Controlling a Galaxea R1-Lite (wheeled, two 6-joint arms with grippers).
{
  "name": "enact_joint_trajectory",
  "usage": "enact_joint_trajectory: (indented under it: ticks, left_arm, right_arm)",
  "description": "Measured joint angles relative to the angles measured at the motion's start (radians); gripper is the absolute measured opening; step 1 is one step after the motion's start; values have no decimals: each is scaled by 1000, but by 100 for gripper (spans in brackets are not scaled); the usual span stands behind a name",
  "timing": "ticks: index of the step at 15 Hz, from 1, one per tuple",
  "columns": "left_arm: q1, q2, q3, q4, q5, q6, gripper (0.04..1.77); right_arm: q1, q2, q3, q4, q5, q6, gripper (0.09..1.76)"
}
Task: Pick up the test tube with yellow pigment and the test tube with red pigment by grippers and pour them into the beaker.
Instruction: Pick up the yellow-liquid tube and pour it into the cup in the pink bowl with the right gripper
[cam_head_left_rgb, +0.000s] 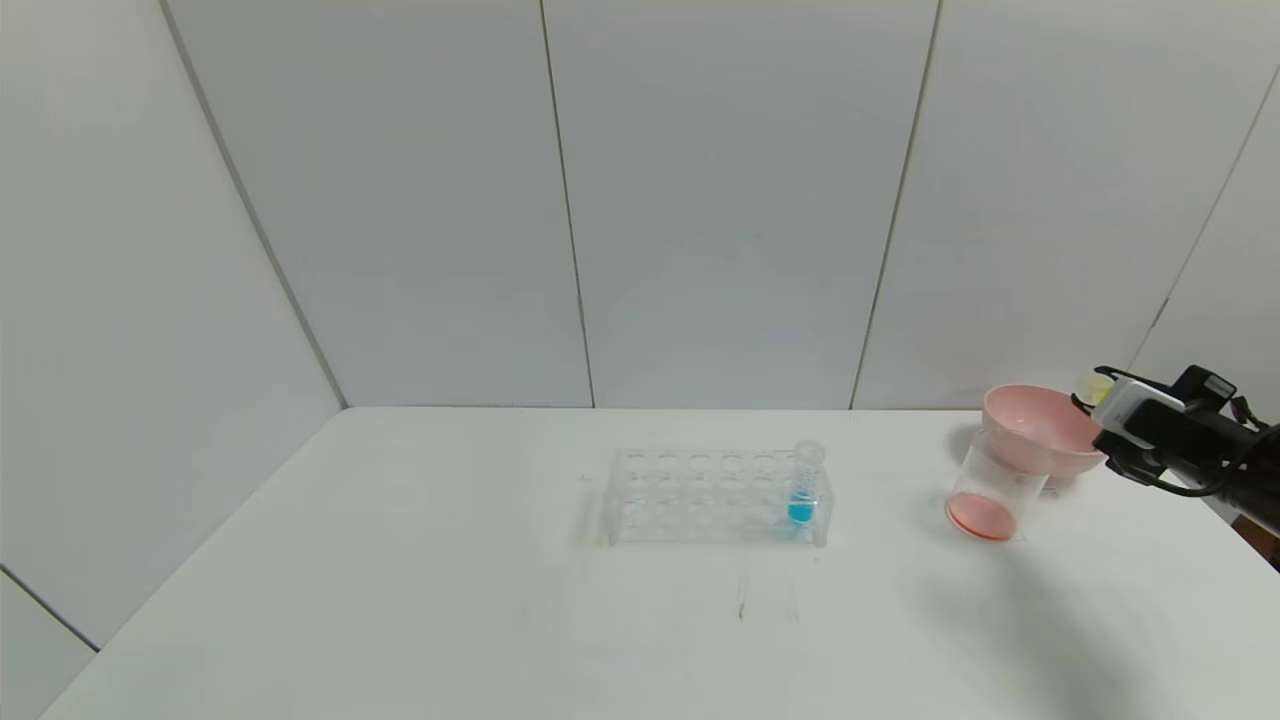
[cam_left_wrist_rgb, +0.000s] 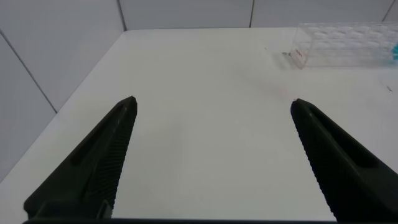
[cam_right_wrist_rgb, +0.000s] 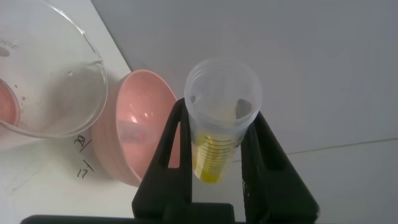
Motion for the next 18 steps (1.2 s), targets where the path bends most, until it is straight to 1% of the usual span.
enact_joint_trajectory:
  ticks: [2,5,13,18]
  left_arm:
    - [0,0,0,0,0,0,176]
    - [0,0,0,0,0,0,176]
    - [0,0,0,0,0,0,176]
    - [0,0,0,0,0,0,176]
  right_arm:
    - [4,2,-13,37,-6,-62,51]
    - [15,3,-21,41,-5,-96,51]
    - [43,16,-37,63,-3,-289,51]
    - [50,21,-57,122,-68,-358,51]
